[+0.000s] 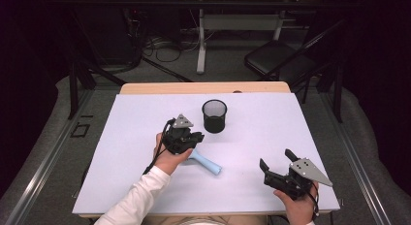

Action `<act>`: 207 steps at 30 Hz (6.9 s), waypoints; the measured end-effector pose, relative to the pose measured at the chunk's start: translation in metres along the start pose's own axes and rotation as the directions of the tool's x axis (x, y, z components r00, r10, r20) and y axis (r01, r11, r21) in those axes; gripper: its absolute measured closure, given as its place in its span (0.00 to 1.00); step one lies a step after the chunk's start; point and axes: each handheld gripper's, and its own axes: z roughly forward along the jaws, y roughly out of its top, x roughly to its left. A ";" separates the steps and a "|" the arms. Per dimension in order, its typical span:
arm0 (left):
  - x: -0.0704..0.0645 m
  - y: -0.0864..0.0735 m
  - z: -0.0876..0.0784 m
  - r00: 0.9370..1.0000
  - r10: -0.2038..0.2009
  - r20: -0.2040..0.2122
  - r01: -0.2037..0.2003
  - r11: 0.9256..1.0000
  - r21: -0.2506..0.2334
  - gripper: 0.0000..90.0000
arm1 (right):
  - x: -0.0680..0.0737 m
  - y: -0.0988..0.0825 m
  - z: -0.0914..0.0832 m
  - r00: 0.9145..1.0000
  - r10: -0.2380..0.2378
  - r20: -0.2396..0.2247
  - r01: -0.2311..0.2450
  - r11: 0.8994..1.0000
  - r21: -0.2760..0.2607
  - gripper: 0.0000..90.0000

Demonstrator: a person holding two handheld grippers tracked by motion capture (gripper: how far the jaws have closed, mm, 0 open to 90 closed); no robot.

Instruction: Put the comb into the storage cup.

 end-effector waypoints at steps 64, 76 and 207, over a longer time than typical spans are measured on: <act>-0.041 -0.026 0.082 0.996 0.071 0.048 -0.081 0.954 0.290 1.00 | -0.002 0.000 -0.001 1.000 0.003 -0.001 -0.003 1.000 0.001 0.11; -0.045 -0.031 0.075 0.993 0.099 0.062 -0.113 0.947 0.300 1.00 | -0.002 0.000 -0.002 1.000 0.005 -0.001 -0.005 1.000 -0.001 0.11; 0.017 -0.087 -0.040 0.998 0.014 -0.067 0.003 0.970 0.244 0.90 | -0.003 0.000 -0.003 1.000 0.016 -0.006 -0.016 1.000 -0.004 0.12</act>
